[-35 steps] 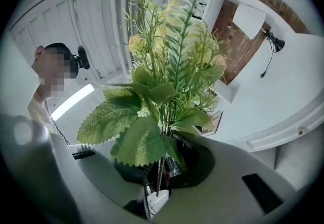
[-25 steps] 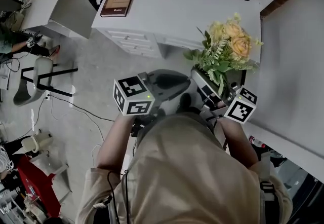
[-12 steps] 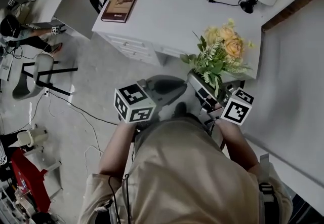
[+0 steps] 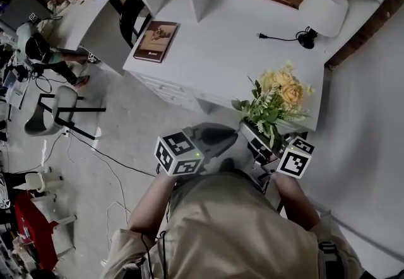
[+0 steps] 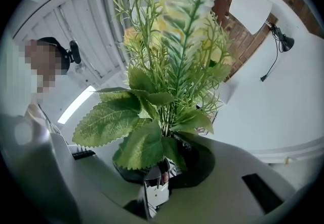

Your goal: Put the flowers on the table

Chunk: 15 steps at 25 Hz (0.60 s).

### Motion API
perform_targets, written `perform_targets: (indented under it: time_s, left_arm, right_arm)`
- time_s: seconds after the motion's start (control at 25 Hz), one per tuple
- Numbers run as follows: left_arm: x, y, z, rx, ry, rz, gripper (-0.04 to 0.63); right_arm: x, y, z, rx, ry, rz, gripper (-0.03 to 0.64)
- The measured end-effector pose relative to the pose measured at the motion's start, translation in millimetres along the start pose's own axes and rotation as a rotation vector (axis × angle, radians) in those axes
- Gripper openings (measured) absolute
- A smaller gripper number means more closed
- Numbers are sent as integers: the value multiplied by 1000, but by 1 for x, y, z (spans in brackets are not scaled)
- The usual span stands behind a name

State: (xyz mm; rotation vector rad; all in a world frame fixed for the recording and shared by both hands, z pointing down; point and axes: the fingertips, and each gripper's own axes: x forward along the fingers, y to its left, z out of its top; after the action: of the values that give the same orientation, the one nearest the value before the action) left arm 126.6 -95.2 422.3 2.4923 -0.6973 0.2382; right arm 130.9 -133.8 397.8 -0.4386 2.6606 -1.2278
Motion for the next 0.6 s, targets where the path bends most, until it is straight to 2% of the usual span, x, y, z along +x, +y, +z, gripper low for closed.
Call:
perform_targets:
  time_s: [0.36, 0.6]
  left_arm:
    - [2, 8, -6, -5, 18, 37, 26]
    - [2, 20, -8, -59, -13, 19, 25]
  right_arm:
    - [1, -10, -4, 22, 9, 7, 66]
    - [3, -19, -3, 52, -3, 0, 66]
